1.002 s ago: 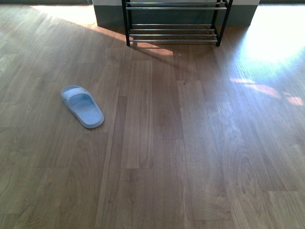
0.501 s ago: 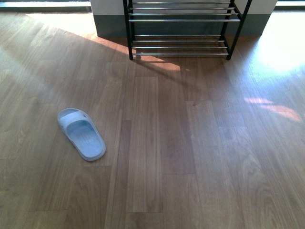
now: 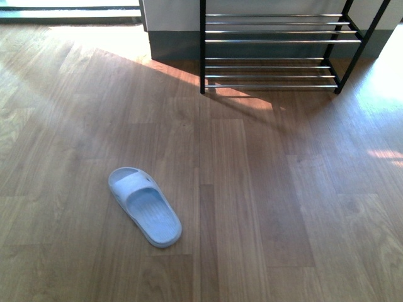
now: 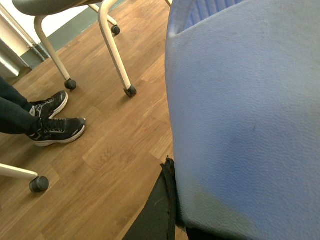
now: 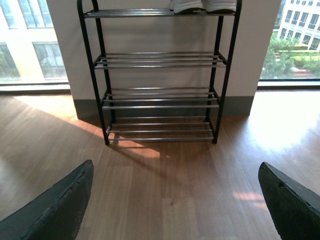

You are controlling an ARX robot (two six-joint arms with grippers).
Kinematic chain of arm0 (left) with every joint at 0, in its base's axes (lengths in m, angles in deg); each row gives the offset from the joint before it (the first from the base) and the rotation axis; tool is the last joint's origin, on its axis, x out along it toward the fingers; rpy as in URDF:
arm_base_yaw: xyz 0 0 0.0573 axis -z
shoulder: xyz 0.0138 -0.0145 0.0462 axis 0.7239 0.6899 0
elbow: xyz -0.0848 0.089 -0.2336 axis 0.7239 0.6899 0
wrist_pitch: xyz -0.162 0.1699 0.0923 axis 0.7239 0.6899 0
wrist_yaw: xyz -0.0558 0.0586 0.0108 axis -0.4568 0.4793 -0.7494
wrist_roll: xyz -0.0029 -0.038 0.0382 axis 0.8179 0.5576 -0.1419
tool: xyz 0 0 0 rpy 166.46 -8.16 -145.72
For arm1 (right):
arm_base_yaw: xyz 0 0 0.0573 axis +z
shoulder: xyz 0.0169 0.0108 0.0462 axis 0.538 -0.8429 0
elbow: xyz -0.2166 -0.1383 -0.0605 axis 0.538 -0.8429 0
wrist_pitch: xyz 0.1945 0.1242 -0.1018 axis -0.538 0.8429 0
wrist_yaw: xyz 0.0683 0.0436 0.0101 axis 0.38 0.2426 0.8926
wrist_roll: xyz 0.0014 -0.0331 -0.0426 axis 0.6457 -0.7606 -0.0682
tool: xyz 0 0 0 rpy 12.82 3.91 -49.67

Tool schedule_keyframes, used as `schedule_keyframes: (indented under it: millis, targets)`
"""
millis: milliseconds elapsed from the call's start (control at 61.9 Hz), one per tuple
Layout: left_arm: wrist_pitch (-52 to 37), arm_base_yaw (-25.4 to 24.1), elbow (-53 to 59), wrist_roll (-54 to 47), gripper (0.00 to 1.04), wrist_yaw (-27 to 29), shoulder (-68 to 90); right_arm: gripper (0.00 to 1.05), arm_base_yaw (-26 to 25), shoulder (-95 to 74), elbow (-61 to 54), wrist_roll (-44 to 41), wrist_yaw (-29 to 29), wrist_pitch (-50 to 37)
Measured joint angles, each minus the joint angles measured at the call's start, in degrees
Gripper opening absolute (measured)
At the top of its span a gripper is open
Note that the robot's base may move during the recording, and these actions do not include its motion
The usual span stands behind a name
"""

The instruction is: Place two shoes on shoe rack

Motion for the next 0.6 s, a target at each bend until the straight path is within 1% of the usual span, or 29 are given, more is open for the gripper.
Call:
schedule_keyframes:
  millis: [501,517,533,566,582,598]
  targets:
    - [0.0,0.0,0.0,0.0,0.02,0.1,0.0,0.96,0.0,0.0,0.0,0.0,0.2,0.0]
    - [0.0,0.0,0.0,0.0,0.02,0.1,0.0,0.96,-0.5,-0.5,0.2,-0.2,2.3,0.5]
    - [0.0,0.0,0.0,0.0,0.02,0.0,0.0,0.96,-0.7,-0.7,0.2,-0.6,3.1,0.8]
    - [0.0,0.0,0.0,0.0,0.02,0.1,0.0,0.96,-0.7,-3.4,0.7,-1.7,9.2,2.8]
    - [0.0,0.0,0.0,0.0,0.02,0.1,0.0,0.96,-0.2,-4.4,0.7,-2.1,9.8,2.6]
    - [0.0,0.0,0.0,0.0,0.02,0.1,0.0,0.96,1.4,-6.7,0.6,-3.0,10.0,1.7]
